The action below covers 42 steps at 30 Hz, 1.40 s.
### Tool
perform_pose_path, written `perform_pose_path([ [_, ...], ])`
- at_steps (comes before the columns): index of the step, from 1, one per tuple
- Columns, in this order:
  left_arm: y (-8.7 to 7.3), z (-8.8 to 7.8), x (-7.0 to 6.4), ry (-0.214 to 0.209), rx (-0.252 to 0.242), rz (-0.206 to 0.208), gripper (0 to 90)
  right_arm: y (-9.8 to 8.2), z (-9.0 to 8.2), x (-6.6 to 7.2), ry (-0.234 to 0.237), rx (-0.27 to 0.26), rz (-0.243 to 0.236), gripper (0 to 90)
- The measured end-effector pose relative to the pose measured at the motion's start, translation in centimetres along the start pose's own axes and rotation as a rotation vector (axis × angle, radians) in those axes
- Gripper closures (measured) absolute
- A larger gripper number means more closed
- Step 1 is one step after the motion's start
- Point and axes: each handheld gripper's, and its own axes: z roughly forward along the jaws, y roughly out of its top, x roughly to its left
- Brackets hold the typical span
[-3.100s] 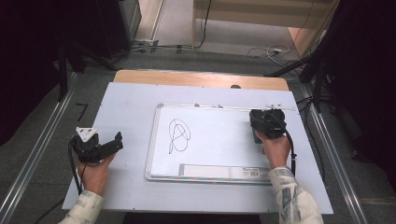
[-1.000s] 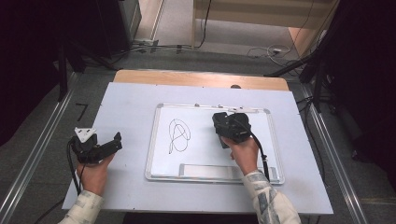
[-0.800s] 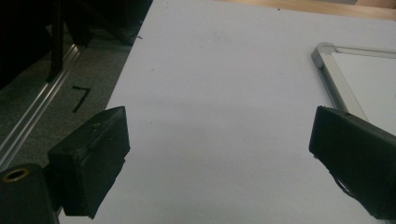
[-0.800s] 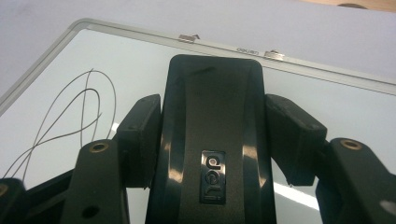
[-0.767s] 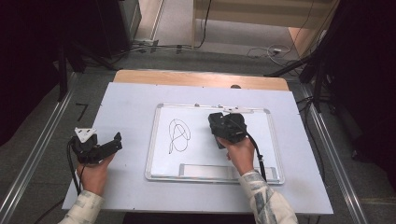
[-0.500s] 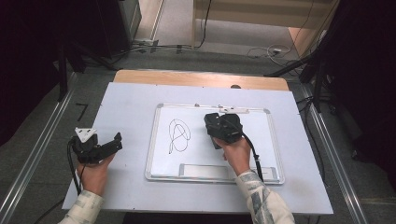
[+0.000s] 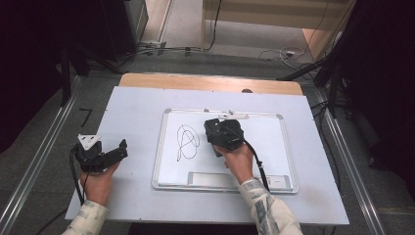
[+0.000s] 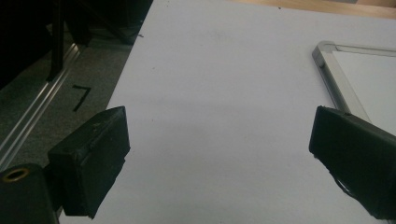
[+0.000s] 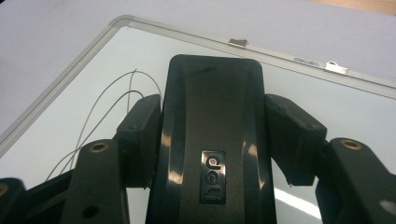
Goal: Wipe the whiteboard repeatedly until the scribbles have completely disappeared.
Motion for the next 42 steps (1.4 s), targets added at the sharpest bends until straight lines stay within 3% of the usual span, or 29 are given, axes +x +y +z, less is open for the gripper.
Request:
perform_pose_path([
  [26, -0.3, -0.5, 0.6, 0.003, -0.005, -0.015, 5.8, -0.2, 4.2, 5.4, 0.032, 0.03, -0.11, 38.0],
  [42, -0.3, -0.5, 0.7, 0.005, 0.0, -0.013, 5.8, -0.7, 5.4, 6.3, 0.027, 0.06, -0.147, 38.0],
])
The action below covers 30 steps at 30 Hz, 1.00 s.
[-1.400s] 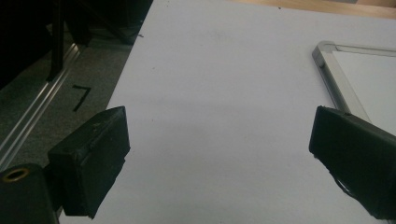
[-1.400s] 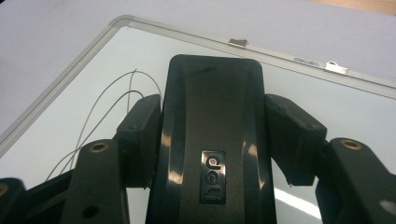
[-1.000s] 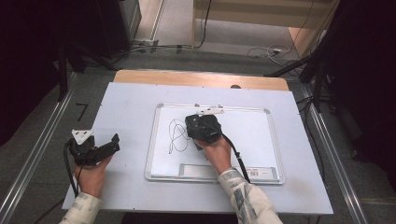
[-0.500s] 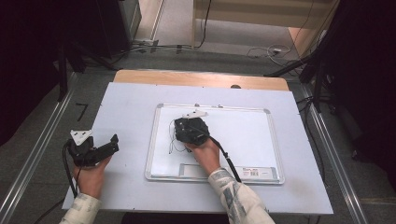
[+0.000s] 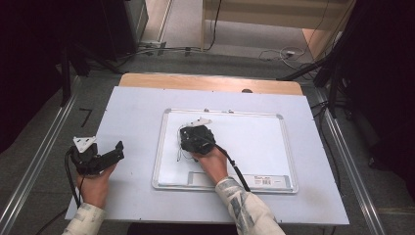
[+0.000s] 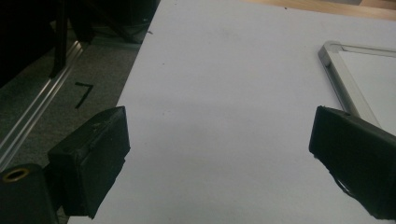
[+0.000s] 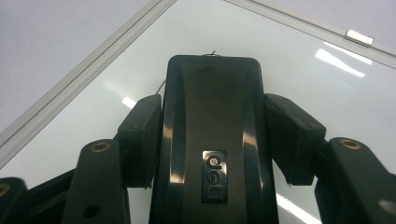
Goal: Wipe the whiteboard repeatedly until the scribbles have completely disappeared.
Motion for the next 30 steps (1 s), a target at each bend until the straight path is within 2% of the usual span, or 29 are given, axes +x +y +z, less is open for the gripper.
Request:
perform_pose_path([
  [6, 0.0, 0.0, 0.0, 0.0, 0.0, 0.001, 5.7, 0.1, -0.7, -0.2, 0.014, -0.012, 0.016, 37.2],
  [9, 0.0, 0.0, 0.0, 0.0, -0.002, 0.0, 5.8, 0.2, -0.9, -0.2, 0.019, -0.001, 0.02, 37.4],
  [14, 0.0, 0.0, -0.1, -0.002, -0.004, 0.0, 5.8, 0.0, -0.8, -0.4, 0.035, 0.014, 0.055, 37.6],
  [20, 0.0, 0.0, 0.0, -0.001, -0.002, -0.001, 5.8, -0.2, -0.6, -0.3, 0.026, 0.013, 0.06, 38.0],
  [24, 0.0, 0.0, -0.1, -0.004, -0.005, -0.001, 5.8, -0.3, -0.6, 0.3, 0.023, 0.008, 0.054, 38.3],
  [30, 0.1, 0.0, -0.2, -0.007, -0.002, 0.004, 5.8, -0.3, -0.6, 2.3, 0.039, 0.005, 0.017, 38.5],
])
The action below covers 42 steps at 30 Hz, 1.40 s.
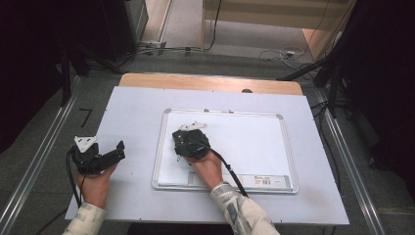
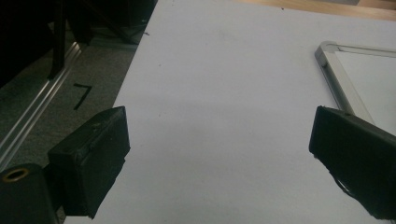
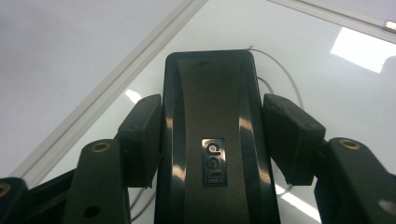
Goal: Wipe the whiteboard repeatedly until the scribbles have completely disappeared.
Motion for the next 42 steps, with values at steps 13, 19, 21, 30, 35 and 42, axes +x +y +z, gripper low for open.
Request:
perform_pose_path([
  [13, 0.0, 0.1, 0.1, 0.001, -0.001, -0.004, 5.8, -0.5, -0.2, 3.1, 0.008, -0.009, -0.021, 38.8],
  [19, 0.0, 0.0, 0.2, 0.003, -0.003, -0.005, 5.8, -0.4, 0.1, 2.5, -0.01, -0.025, -0.026, 39.0],
  [21, -0.1, 0.0, 0.2, 0.003, -0.001, -0.007, 5.8, -0.2, 0.1, 1.8, -0.02, -0.022, -0.014, 39.0],
  [30, 0.0, 0.0, 0.3, 0.003, 0.002, -0.006, 5.8, 0.1, -0.1, -1.8, -0.067, -0.009, 0.026, 39.0],
  [35, -0.1, 0.0, 0.4, 0.007, 0.004, -0.012, 5.8, 0.4, -0.2, -4.7, -0.107, -0.003, 0.077, 39.0],
  [42, -0.1, -0.1, 0.3, 0.004, 0.0, -0.012, 5.8, 1.3, 0.5, -6.6, -0.149, -0.004, 0.112, 39.0],
])
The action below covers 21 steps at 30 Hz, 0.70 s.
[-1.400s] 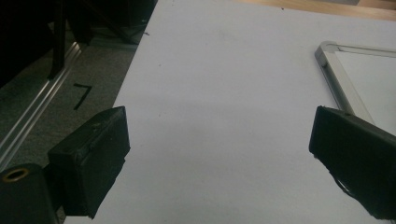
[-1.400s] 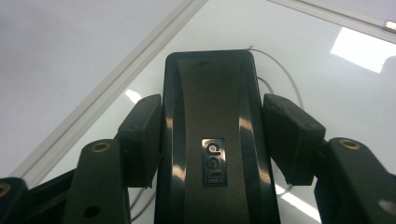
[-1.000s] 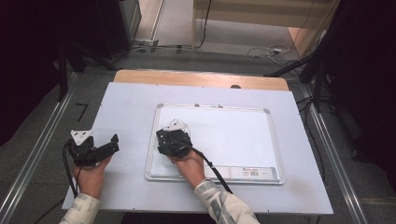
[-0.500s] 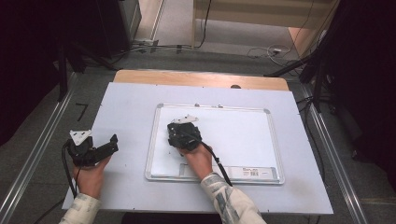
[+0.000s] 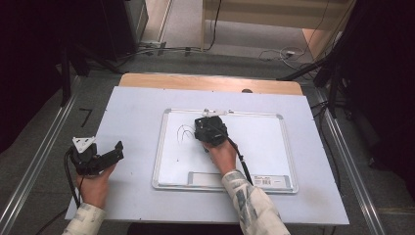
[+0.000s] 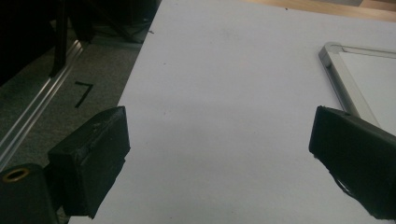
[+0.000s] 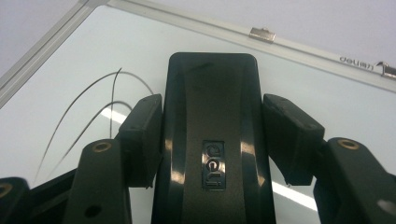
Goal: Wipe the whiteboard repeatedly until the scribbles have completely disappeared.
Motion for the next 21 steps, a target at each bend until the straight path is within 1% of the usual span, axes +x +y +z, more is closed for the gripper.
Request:
perform_pose_path([
  [1, 0.0, 0.0, 0.0, 0.0, 0.0, 0.0, 5.8, 0.2, 0.2, 0.1, -0.002, 0.0, 0.007, 39.0],
  [4, 0.0, 0.1, 0.0, 0.0, 0.004, 0.002, 5.8, 0.8, 0.8, 0.5, -0.011, 0.0, 0.0, 39.0],
  [10, 0.0, 0.1, 0.1, -0.005, 0.004, -0.001, 5.8, 1.7, 1.7, 1.9, -0.005, -0.001, -0.018, 39.1],
  [13, 0.0, 0.0, 0.1, -0.007, 0.0, -0.003, 5.8, 2.0, 2.0, 2.7, -0.001, 0.0, -0.022, 39.0],
  [17, 0.0, 0.1, 0.2, -0.009, 0.002, -0.001, 5.8, 2.2, 2.2, 3.6, 0.007, -0.003, -0.038, 39.0],
  [18, 0.0, 0.1, 0.2, -0.009, 0.002, -0.001, 5.8, 2.2, 2.2, 3.6, 0.007, -0.003, -0.038, 39.0],
  [19, 0.1, 0.1, 0.1, -0.009, 0.002, 0.0, 5.8, 2.2, 2.3, 4.0, 0.011, -0.001, -0.041, 39.1],
  [21, 0.1, 0.0, 0.1, -0.01, 0.001, -0.001, 5.8, 2.2, 2.3, 4.5, 0.015, 0.001, -0.045, 39.0],
])
